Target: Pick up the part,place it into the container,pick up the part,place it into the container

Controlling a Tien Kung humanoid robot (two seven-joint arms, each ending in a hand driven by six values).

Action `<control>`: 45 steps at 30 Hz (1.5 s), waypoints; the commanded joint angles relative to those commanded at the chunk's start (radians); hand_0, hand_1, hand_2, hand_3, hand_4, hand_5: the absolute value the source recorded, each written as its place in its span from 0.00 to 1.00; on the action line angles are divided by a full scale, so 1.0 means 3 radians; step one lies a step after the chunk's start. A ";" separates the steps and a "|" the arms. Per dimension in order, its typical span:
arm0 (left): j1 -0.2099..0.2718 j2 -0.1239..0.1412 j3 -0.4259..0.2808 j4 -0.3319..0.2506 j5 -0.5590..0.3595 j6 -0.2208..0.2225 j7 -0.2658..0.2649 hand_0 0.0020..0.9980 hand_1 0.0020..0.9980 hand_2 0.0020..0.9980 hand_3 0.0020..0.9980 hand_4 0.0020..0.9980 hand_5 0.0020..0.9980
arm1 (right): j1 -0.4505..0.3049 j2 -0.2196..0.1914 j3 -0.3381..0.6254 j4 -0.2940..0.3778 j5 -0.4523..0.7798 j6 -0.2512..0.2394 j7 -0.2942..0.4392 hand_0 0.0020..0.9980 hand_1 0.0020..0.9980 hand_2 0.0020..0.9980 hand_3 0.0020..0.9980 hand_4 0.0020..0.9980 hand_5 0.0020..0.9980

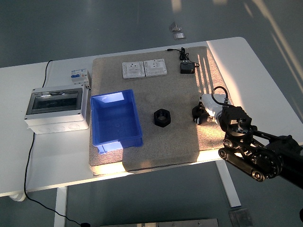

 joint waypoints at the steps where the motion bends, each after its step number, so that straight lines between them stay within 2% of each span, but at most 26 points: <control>1: 0.0000 0.0000 0.0001 0.0000 -0.0002 -0.0001 0.0001 0.67 0.66 0.69 0.62 0.69 0.60 | -0.0001 -0.0002 0.0005 0.0002 -0.0014 -0.0010 0.0014 0.35 0.29 0.44 0.54 0.35 0.03; 6: -0.0002 0.0002 0.0008 0.0000 -0.0011 -0.0003 0.0003 0.67 0.66 0.69 0.62 0.69 0.60 | 0.0008 -0.0025 0.0031 0.0059 -0.0099 -0.0117 0.0117 0.34 0.29 0.44 0.54 0.33 0.02; 9: 0.0000 0.0004 0.0012 0.0000 -0.0023 -0.0003 0.0002 0.67 0.66 0.69 0.62 0.69 0.60 | 0.0045 -0.0050 0.0018 0.0189 -0.0108 -0.0306 0.0266 0.33 0.29 0.44 0.53 0.33 0.01; 12: 0.0002 0.0007 0.0013 0.0000 -0.0026 -0.0003 0.0003 0.67 0.66 0.69 0.62 0.69 0.60 | 0.0130 -0.0032 -0.0084 0.0373 0.0071 -0.0600 0.0518 0.33 0.29 0.44 0.53 0.33 0.01; 15: 0.0001 0.0009 0.0008 0.0000 -0.0018 -0.0003 0.0005 0.67 0.66 0.69 0.62 0.69 0.60 | 0.0236 0.0063 -0.0263 0.0487 0.0328 -0.0919 0.0836 0.35 0.29 0.44 0.53 0.33 0.02; 17: -0.0007 0.0004 -0.0002 0.0000 0.0001 -0.0005 0.0009 0.67 0.66 0.69 0.62 0.69 0.60 | 0.0290 0.0188 -0.0424 0.0479 0.0545 -0.1133 0.1101 0.35 0.29 0.44 0.53 0.33 0.02; 19: -0.0021 -0.0002 -0.0005 0.0000 0.0011 -0.0006 0.0010 0.67 0.66 0.69 0.62 0.69 0.60 | 0.0309 0.0292 -0.0557 0.0420 0.0702 -0.1275 0.1297 0.35 0.29 0.44 0.53 0.33 0.02; 20: -0.0027 -0.0005 -0.0003 0.0000 0.0009 -0.0005 0.0009 0.68 0.66 0.69 0.62 0.69 0.60 | 0.0317 0.0336 -0.0623 0.0386 0.0774 -0.1339 0.1391 0.44 0.36 0.50 0.54 0.33 0.03; 22: -0.0037 -0.0005 0.0006 0.0000 -0.0008 -0.0001 0.0005 0.68 0.66 0.69 0.62 0.69 0.60 | 0.0346 0.0408 -0.0775 0.0302 0.0915 -0.1431 0.1588 0.44 0.36 0.50 0.54 0.33 0.03; 25: -0.0043 0.0000 0.0012 0.0000 -0.0023 0.0004 0.0000 0.68 0.66 0.69 0.62 0.69 0.60 | 0.0392 0.0459 -0.0953 0.0229 0.0982 -0.1449 0.1819 0.44 0.36 0.50 0.54 0.33 0.03; 26: -0.0045 0.0002 0.0012 0.0000 -0.0022 0.0004 -0.0002 0.68 0.66 0.69 0.62 0.69 0.61 | 0.0406 0.0474 -0.0992 0.0206 0.0975 -0.1440 0.1890 0.61 0.58 0.64 0.61 0.34 0.05; 28: -0.0050 0.0004 0.0009 0.0000 -0.0015 0.0004 -0.0002 0.68 0.66 0.69 0.62 0.69 0.61 | 0.0423 0.0503 -0.1038 0.0154 0.0969 -0.1427 0.1980 0.61 0.58 0.64 0.61 0.34 0.05; 31: -0.0054 0.0006 0.0005 0.0000 -0.0004 0.0003 -0.0001 0.68 0.66 0.69 0.62 0.69 0.61 | 0.0440 0.0535 -0.1081 0.0075 0.0966 -0.1403 0.1981 0.61 0.58 0.64 0.61 0.34 0.05; 32: -0.0055 0.0008 0.0003 0.0000 0.0000 0.0002 0.0000 0.68 0.66 0.69 0.62 0.69 0.61 | 0.0446 0.0543 -0.1099 0.0053 0.0965 -0.1390 0.1965 0.90 0.81 0.79 0.70 0.45 0.15; 37: -0.0060 0.0011 -0.0011 0.0000 0.0029 -0.0001 0.0006 0.68 0.66 0.69 0.62 0.69 0.61 | 0.0468 0.0565 -0.1153 0.0014 0.0903 -0.1294 0.1836 0.90 0.81 0.79 0.70 0.45 0.15; 38: -0.0061 0.0012 -0.0012 0.0000 0.0031 -0.0001 0.0007 0.68 0.66 0.69 0.62 0.69 0.61 | 0.0470 0.0565 -0.1156 0.0011 0.0881 -0.1268 0.1797 1.00 0.97 0.92 0.90 0.57 0.27; 43: -0.0063 0.0016 -0.0016 0.0000 0.0040 -0.0003 0.0010 0.68 0.66 0.69 0.62 0.69 0.61 | 0.0471 0.0559 -0.1146 0.0016 0.0795 -0.1158 0.1643 1.00 0.97 0.92 0.90 0.57 0.27; 45: -0.0062 0.0019 -0.0018 0.0000 0.0048 -0.0004 0.0011 0.68 0.66 0.69 0.62 0.69 0.61 | 0.0465 0.0549 -0.1130 0.0024 0.0790 -0.1148 0.1619 1.00 1.00 0.95 0.93 0.60 0.28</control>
